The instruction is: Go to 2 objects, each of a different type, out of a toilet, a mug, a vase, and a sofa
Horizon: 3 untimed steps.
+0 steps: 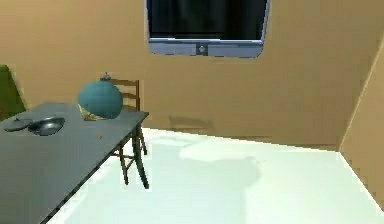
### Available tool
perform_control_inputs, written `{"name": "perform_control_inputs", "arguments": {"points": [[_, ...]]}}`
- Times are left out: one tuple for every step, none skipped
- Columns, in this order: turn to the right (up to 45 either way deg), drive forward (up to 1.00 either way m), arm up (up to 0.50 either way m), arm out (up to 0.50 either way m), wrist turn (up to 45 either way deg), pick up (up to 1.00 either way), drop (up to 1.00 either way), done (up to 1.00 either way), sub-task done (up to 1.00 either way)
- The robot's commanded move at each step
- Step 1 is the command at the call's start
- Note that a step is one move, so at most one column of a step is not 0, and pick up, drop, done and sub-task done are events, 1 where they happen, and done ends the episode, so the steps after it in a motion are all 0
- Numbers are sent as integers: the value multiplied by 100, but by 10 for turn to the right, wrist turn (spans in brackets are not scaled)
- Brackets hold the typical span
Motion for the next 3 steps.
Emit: {"name": "perform_control_inputs", "arguments": {"points": [[-60, 0, 0, 0, 0, 0, 0, 0, 0], [0, 60, 0, 0, 0, 0, 0, 0, 0], [-450, 0, 0, 0, 0, 0, 0, 0, 0]]}}
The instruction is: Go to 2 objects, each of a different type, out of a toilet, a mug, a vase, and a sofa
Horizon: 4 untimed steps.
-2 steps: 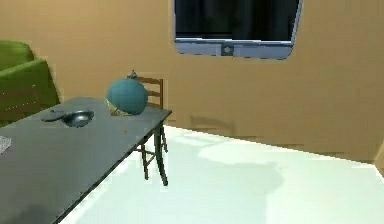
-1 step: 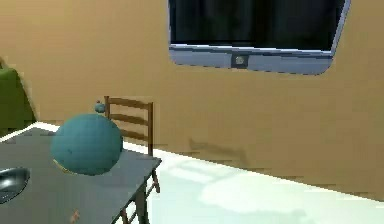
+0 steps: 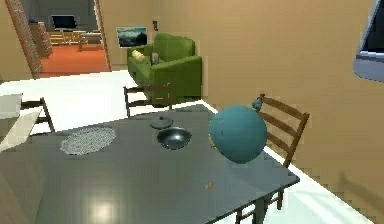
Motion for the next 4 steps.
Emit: {"name": "perform_control_inputs", "arguments": {"points": [[0, 0, 0, 0, 0, 0, 0, 0, 100], [-450, 0, 0, 0, 0, 0, 0, 0, 0], [-450, 0, 0, 0, 0, 0, 0, 0, 0], [-300, 0, 0, 0, 0, 0, 0, 0, 0]]}}
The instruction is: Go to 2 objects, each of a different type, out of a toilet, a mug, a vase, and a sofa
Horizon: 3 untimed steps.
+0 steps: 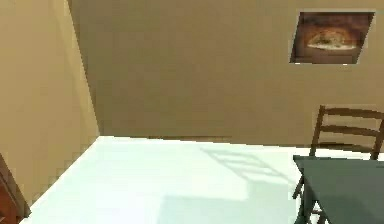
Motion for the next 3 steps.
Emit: {"name": "perform_control_inputs", "arguments": {"points": [[0, 100, 0, 0, 0, 0, 0, 0, 0], [0, 35, 0, 0, 0, 0, 0, 0, 0], [450, 0, 0, 0, 0, 0, 0, 0, 0]]}}
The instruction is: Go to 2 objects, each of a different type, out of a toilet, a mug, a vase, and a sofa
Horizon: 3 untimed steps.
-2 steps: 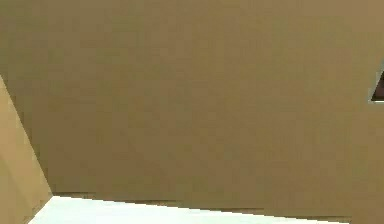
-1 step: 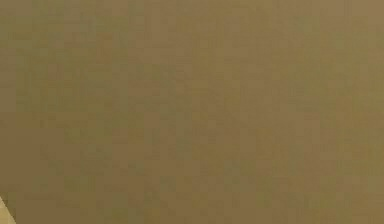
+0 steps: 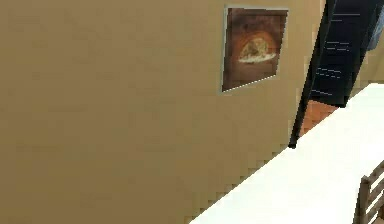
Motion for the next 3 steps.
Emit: {"name": "perform_control_inputs", "arguments": {"points": [[210, 0, 0, 0, 0, 0, 0, 0, 0], [0, 65, 0, 0, 0, 0, 0, 0, 0], [180, 0, 0, 0, 0, 0, 0, 0, 0]]}}
